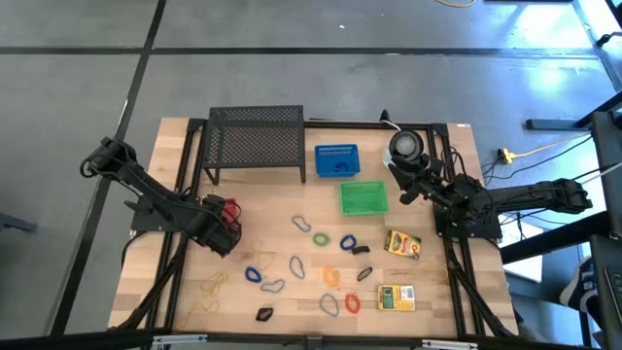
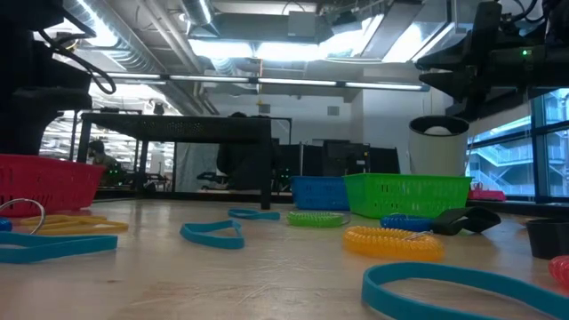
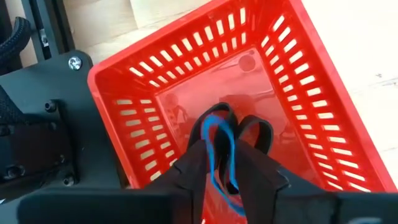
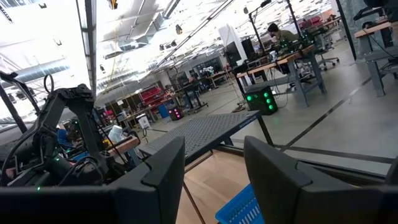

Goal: Pick & Place Office Desk Supplies
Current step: Put the blue rubber band into the orange basket

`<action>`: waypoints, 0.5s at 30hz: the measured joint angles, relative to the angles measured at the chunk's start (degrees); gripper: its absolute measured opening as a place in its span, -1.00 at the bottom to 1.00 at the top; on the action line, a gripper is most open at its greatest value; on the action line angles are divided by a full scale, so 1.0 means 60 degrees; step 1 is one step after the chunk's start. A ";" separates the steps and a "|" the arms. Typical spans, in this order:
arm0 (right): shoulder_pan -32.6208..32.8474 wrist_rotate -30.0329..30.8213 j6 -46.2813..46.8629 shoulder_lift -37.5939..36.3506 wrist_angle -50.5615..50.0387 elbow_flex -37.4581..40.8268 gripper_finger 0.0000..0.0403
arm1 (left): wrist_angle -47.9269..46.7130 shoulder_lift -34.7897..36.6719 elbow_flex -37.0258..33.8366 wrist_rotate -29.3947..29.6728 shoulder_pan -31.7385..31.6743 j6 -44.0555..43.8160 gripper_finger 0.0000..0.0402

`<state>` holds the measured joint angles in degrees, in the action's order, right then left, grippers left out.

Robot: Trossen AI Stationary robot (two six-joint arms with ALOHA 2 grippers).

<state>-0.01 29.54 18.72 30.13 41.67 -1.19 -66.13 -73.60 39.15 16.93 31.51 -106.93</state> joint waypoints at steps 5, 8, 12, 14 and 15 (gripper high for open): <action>-0.0002 0.0000 0.0000 0.0001 0.0000 0.0000 -0.18 | -0.0316 0.0000 0.0552 0.0002 -0.0107 0.0370 -0.59; 0.0000 0.0000 0.0000 0.0004 0.0000 -0.0001 -0.18 | -0.0764 0.0000 0.0990 0.0046 -0.0204 0.0679 -0.60; 0.0000 0.0000 0.0000 0.0001 0.0000 0.0000 -0.17 | -0.0924 0.0000 0.1402 0.0695 -0.0233 0.0787 -0.61; -0.0003 0.0000 0.0000 0.0002 -0.0003 0.0000 -0.18 | -0.0903 0.0000 0.1565 0.1129 -0.0233 0.0944 -0.60; -0.0002 0.0000 0.0000 0.0003 -0.0002 0.0000 -0.17 | -0.0856 0.0000 0.1629 0.1339 -0.0233 0.1009 -0.61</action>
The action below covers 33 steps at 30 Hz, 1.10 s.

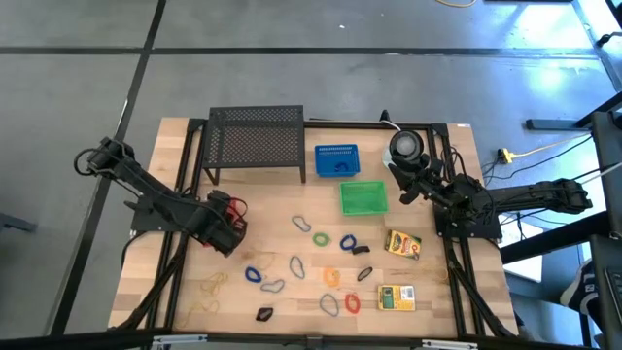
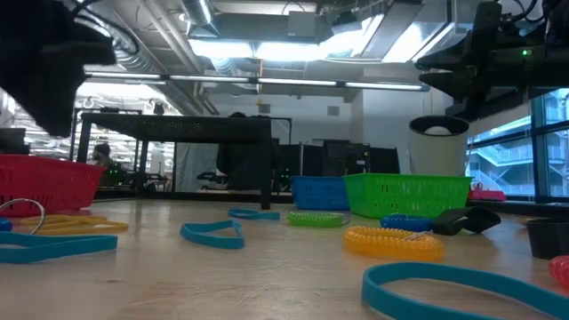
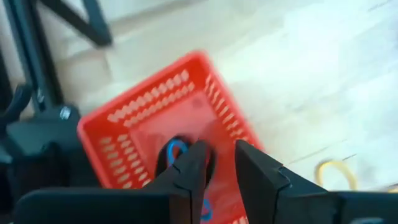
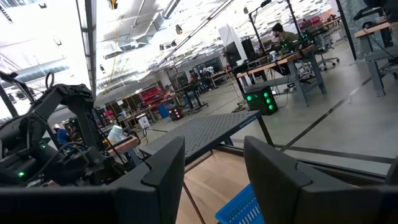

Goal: Pick & Place Office Desk Supplies
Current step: Put the blue rubber band into the orange basket

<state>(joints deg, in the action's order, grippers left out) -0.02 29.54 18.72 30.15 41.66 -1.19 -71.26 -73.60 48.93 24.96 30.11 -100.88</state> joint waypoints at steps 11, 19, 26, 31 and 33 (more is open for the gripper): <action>0.0002 0.0000 0.0000 -0.0001 0.0002 0.0000 -0.17 | 0.3568 0.0000 0.0152 0.2986 0.0000 0.3273 -0.59; -0.0001 0.0000 0.0000 0.0001 0.0002 0.0000 -0.17 | 0.7816 -0.0508 0.0152 0.3369 -0.0108 0.7858 -0.52; -0.0002 0.0000 0.0000 -0.0003 -0.0020 0.0000 -0.17 | 1.0422 -0.2188 0.0156 0.2055 -0.0785 1.0567 -0.36; 0.0000 0.0000 0.0000 0.0001 -0.0026 0.0000 -0.17 | 1.1407 -0.3434 0.0156 0.1857 -0.1348 1.1750 -0.29; 0.0001 0.0000 0.0000 -0.0003 -0.0027 0.0000 -0.17 | 1.1755 -0.3899 0.0155 0.1834 -0.1609 1.1923 -0.28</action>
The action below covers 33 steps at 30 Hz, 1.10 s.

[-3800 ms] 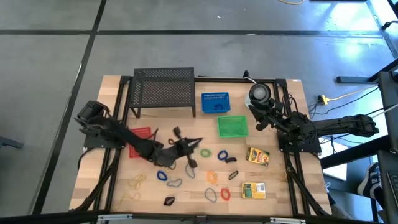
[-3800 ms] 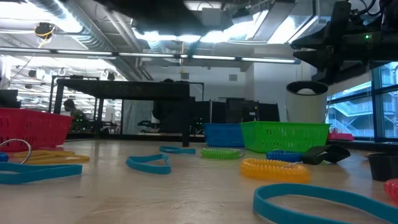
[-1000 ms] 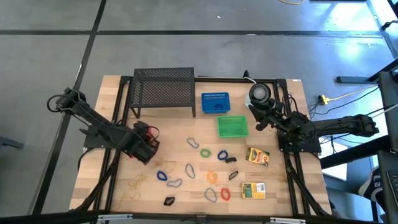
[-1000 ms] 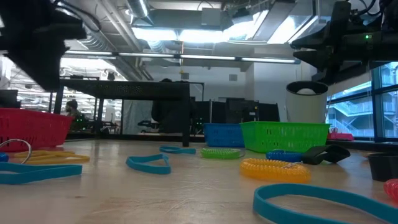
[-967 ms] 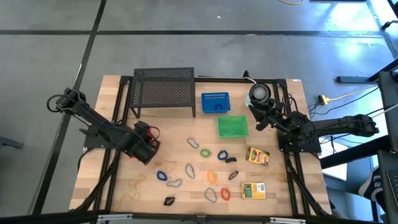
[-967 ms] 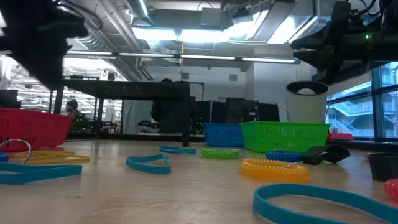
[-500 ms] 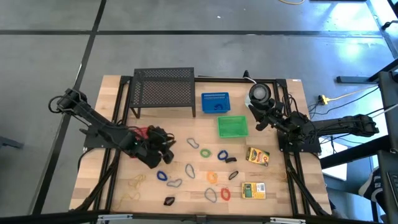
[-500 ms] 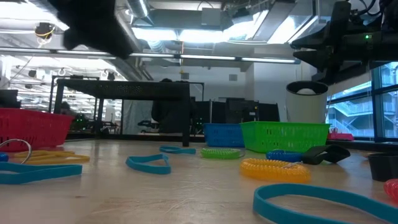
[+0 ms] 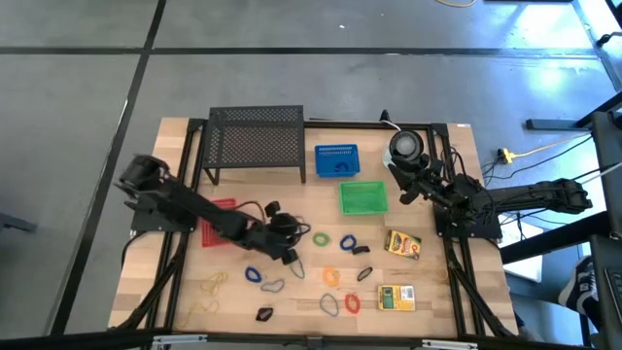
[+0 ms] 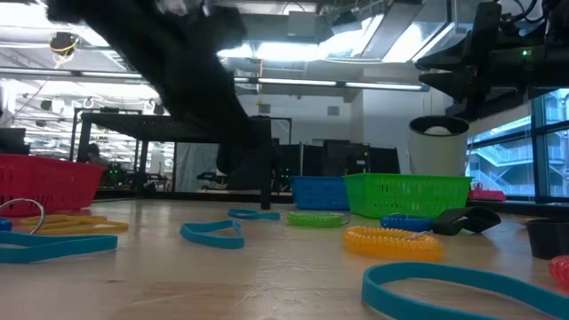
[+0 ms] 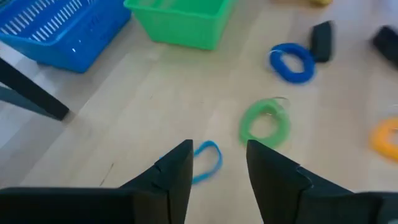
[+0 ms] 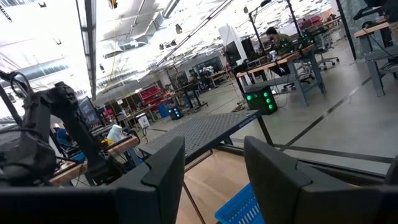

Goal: Pick & Place Office Desk Supplies
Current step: Put the blue rubber band into the orange basket

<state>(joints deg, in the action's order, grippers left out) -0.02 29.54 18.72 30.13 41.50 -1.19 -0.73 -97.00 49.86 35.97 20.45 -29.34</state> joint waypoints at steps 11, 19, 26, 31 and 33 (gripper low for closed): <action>-0.0003 0.0000 0.0000 0.0004 -0.0029 0.0000 -0.17 | 0.1006 -0.1682 -0.0006 -0.1751 -0.1064 0.0023 -0.28; 0.0001 -0.0004 0.0000 0.0001 -0.0073 -0.0002 -0.17 | 0.1277 -0.2201 0.0042 -0.1681 -0.1222 0.0886 -0.31; 0.0001 0.0000 0.0000 0.0002 -0.0086 0.0000 -0.17 | 0.1260 -0.2225 0.0042 -0.1973 -0.1225 0.1026 -0.58; -0.0003 0.0000 0.0000 0.0001 -0.0091 0.0000 -0.17 | 0.1242 -0.2228 0.0041 -0.2220 -0.1229 0.1033 -0.90; 0.0001 0.0000 0.0000 0.0000 -0.0091 0.0000 -0.17 | 0.1245 -0.2218 0.0038 -0.2247 -0.1229 0.1030 -0.97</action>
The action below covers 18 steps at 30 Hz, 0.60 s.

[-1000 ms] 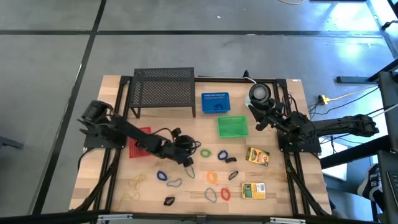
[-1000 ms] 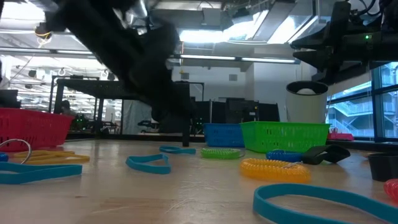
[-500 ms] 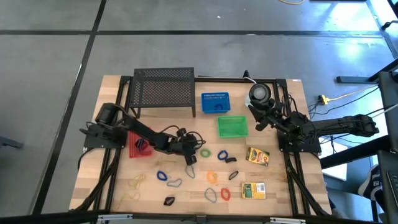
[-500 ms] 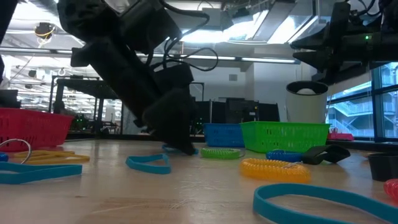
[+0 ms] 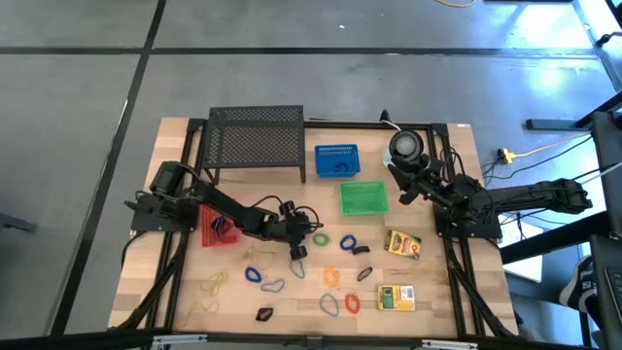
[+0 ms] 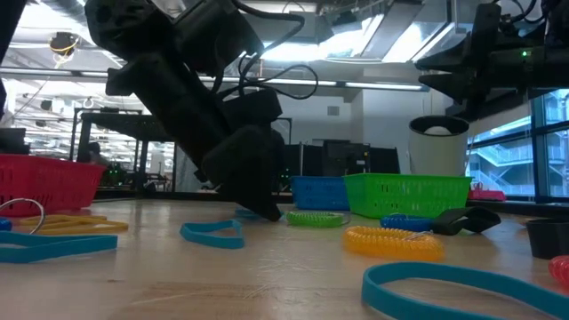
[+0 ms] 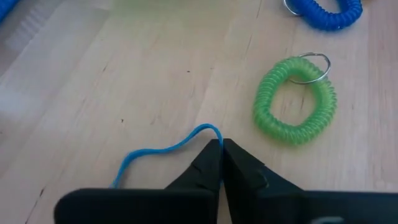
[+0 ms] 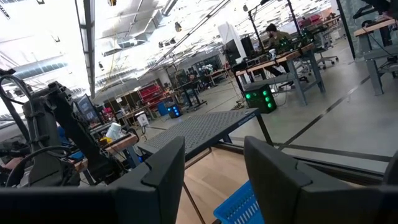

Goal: Pick & Place Office Desk Supplies
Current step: Put the blue rubber band into the orange basket

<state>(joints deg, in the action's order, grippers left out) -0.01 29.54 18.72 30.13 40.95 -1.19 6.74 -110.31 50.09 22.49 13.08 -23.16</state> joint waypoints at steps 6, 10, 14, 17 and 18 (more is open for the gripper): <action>0.0000 0.0000 0.0000 0.0004 0.0000 0.0000 -0.17 | 0.0388 0.0096 -0.0050 -0.0026 -0.0004 0.0125 -0.98; -0.0001 0.0000 0.0000 0.0001 -0.0007 0.0000 -0.17 | 0.0368 0.0457 -0.0091 -0.0111 -0.0018 0.0477 -0.98; 0.0000 0.0000 0.0000 0.0000 -0.0031 0.0000 -0.17 | 0.0539 0.1149 -0.0079 0.0032 -0.0033 0.0489 -0.98; -0.0001 -0.0002 0.0000 0.0000 -0.0051 -0.0001 -0.17 | 0.0725 0.1593 -0.0079 0.0377 -0.0029 0.0539 -0.98; -0.0002 0.0000 0.0000 0.0000 -0.0051 0.0000 -0.17 | 0.0886 0.1731 -0.0080 0.0463 -0.0029 0.0638 -0.98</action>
<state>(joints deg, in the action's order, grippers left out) -0.02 29.54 18.72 30.13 40.64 -1.19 12.06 -99.92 49.60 25.26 12.91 -19.33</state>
